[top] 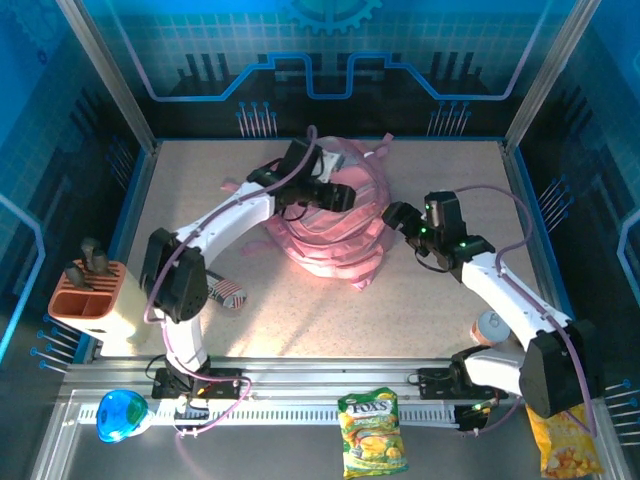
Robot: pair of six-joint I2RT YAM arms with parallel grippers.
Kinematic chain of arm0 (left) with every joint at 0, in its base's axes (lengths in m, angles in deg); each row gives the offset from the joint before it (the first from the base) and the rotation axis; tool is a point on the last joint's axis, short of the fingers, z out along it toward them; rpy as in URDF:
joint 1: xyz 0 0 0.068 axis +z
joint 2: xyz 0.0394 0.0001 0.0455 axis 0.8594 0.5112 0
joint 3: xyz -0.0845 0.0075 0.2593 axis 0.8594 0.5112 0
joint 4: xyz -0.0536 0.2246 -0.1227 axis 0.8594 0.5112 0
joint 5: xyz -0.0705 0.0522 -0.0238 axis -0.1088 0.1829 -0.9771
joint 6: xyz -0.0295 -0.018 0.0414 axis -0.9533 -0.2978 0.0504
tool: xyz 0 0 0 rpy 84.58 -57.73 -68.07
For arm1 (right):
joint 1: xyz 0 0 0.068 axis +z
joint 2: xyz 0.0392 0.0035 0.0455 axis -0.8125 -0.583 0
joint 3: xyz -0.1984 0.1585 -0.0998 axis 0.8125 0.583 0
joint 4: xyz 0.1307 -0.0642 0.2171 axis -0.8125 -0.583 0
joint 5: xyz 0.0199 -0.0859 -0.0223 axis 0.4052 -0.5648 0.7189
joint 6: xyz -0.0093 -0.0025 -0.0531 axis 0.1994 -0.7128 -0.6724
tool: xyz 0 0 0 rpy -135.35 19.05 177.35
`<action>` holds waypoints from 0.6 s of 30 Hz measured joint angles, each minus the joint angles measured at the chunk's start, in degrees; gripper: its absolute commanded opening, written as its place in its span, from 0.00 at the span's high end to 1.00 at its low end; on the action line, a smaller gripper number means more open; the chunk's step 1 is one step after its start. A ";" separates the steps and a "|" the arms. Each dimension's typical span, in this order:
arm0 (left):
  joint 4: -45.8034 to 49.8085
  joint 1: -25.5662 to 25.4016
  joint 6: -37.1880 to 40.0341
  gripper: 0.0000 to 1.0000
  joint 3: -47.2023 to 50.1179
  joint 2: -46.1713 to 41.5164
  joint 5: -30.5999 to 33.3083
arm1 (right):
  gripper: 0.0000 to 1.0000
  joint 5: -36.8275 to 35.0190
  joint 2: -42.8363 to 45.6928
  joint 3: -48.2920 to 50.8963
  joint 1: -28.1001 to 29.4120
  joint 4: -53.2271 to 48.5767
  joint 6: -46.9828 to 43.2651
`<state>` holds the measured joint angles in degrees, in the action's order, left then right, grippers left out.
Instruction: Pack the student bag
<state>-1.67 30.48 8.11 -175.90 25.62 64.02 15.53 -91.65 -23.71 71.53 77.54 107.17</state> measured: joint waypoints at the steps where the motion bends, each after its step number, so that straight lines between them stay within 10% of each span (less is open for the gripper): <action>1: -0.50 1.64 -1.29 0.26 2.60 -1.73 0.00 | 0.13 0.00 -0.50 -0.35 0.00 -0.04 -0.20; 10: -3.23 18.91 -17.25 0.37 16.63 -7.08 1.29 | 0.13 0.90 -6.10 -3.50 1.88 -0.22 -0.63; 18: -8.20 21.24 -25.99 0.49 17.46 -1.77 0.42 | 0.14 1.66 -8.17 -5.05 4.48 0.76 -0.57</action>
<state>-9.86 51.72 -17.87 -158.44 23.85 64.44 17.19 -99.82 -28.76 76.01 78.30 106.60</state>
